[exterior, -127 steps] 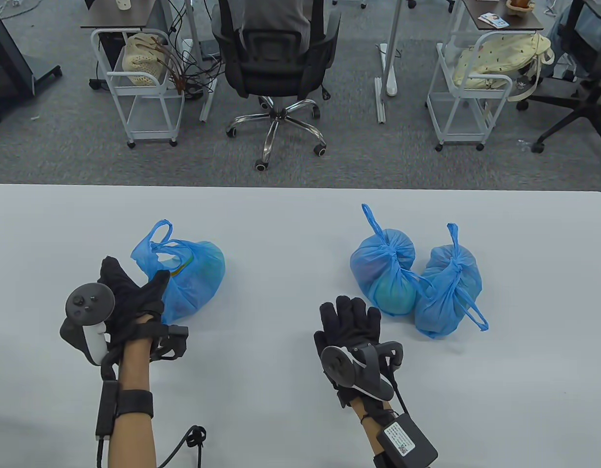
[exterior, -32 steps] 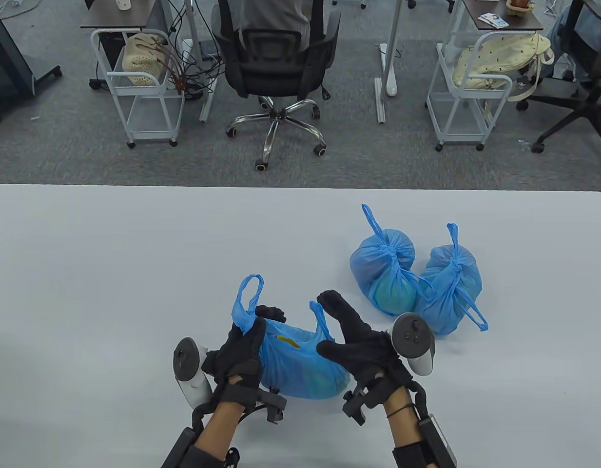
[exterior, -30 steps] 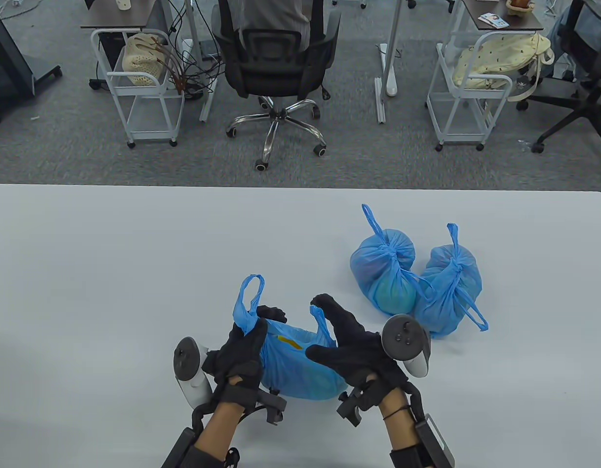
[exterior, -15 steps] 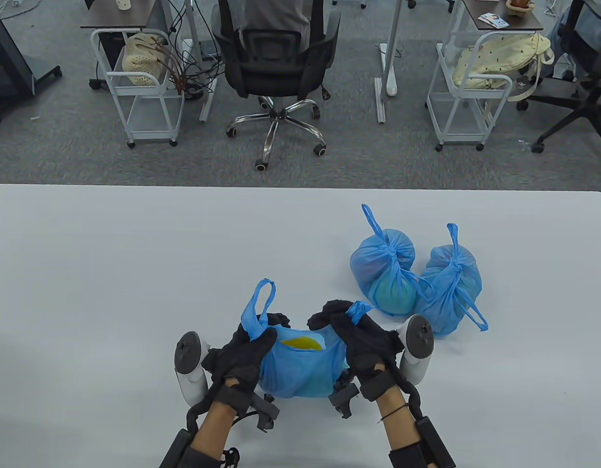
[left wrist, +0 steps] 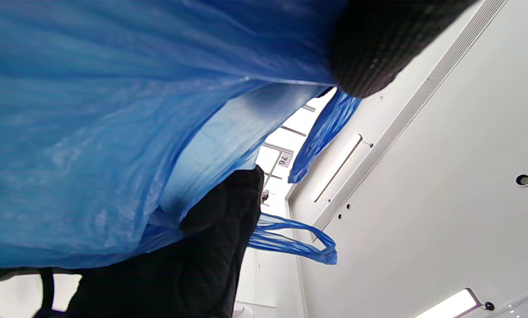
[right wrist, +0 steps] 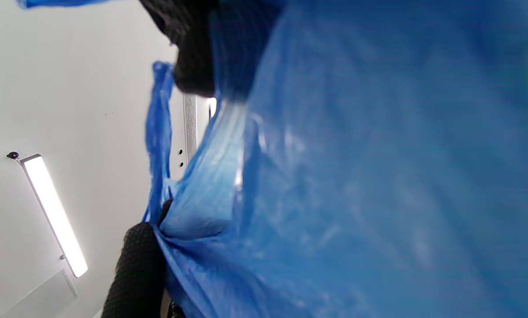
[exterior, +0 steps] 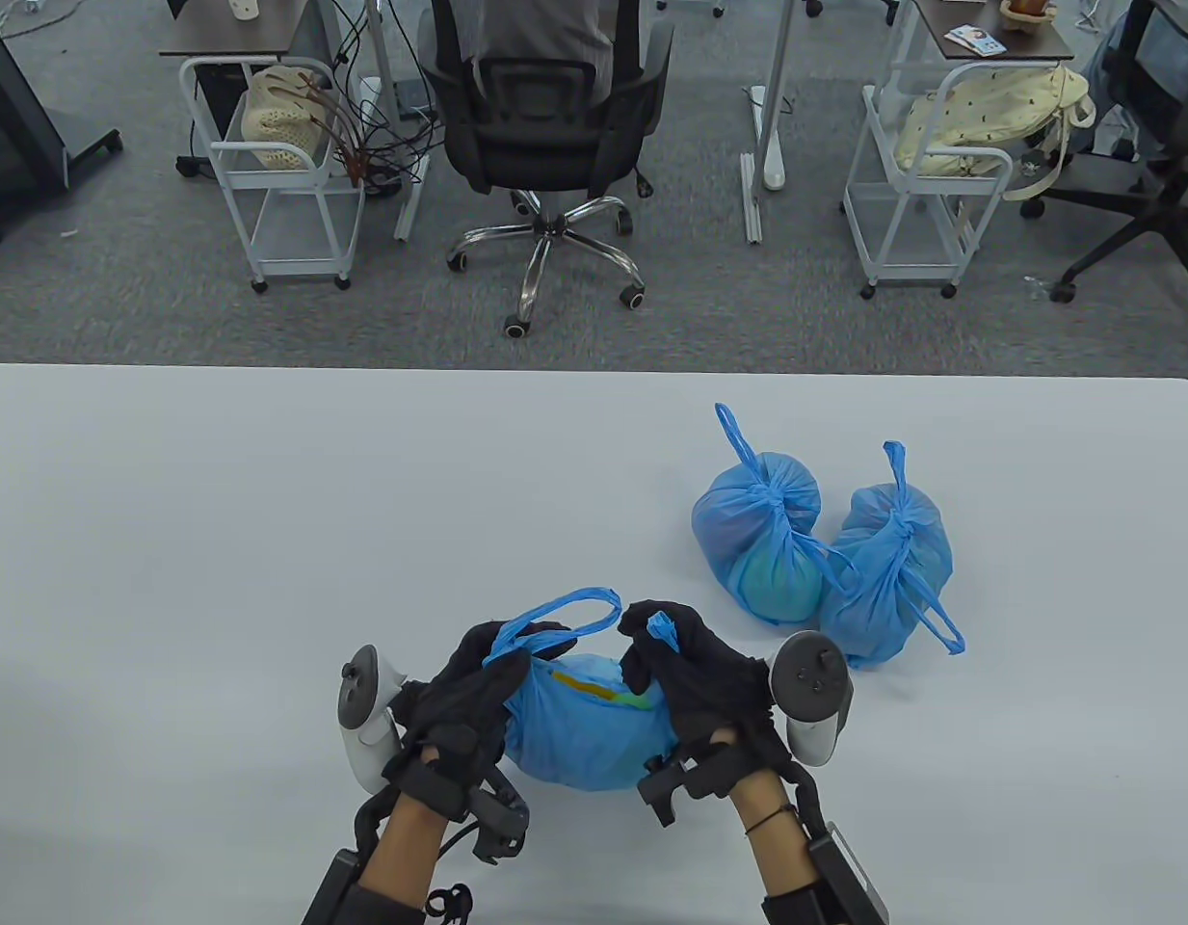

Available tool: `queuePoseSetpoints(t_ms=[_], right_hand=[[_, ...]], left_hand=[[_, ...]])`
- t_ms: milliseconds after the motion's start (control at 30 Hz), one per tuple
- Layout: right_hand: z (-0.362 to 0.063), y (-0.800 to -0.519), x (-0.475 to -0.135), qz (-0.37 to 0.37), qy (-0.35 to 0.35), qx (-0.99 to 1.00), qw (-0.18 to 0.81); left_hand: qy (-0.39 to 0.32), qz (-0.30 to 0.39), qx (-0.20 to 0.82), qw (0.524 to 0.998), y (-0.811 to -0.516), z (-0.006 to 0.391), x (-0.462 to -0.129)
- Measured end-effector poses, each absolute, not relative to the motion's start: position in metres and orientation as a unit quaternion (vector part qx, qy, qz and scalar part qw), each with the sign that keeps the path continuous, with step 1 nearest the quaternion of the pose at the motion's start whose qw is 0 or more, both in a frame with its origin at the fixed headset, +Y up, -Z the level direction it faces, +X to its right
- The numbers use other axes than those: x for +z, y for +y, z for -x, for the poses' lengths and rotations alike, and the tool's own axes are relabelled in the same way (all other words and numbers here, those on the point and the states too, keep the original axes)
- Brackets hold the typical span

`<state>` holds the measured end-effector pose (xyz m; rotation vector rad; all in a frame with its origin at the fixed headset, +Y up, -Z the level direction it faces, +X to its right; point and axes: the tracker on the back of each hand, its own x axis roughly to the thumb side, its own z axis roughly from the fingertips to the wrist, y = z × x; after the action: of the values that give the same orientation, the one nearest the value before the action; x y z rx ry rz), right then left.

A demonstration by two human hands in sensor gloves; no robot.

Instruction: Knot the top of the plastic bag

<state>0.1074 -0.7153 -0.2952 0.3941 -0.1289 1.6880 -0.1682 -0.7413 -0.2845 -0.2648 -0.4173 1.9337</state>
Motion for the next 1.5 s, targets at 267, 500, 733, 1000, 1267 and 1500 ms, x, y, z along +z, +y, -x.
queuePoseSetpoints(t_ms=[267,500,733,1000,1267,1500], right_hand=[[-0.106,-0.715,-0.294,-0.168,-0.063,0.748,0.639],[-0.103,-0.713,-0.292,-0.171,-0.068,0.751,0.634],[-0.102,-0.714,-0.292,-0.169,-0.067,0.753,0.632],[-0.101,-0.715,-0.291,-0.169,-0.066,0.756,0.629],[-0.097,-0.715,-0.290,-0.174,-0.071,0.779,0.598],[-0.097,-0.716,-0.290,-0.167,-0.068,0.772,0.610]], left_hand=[[-0.232,0.153,0.719,0.637,-0.719,0.181,-0.284],[-0.270,0.128,0.528,0.795,-0.687,0.179,-0.268],[-0.224,-0.024,0.387,0.894,-0.678,0.171,-0.260],[-0.172,0.013,0.663,0.728,-0.711,0.177,-0.271],[-0.177,0.108,0.794,0.571,-0.737,0.170,-0.277],[-0.179,0.129,0.815,0.535,-0.746,0.167,-0.279]])
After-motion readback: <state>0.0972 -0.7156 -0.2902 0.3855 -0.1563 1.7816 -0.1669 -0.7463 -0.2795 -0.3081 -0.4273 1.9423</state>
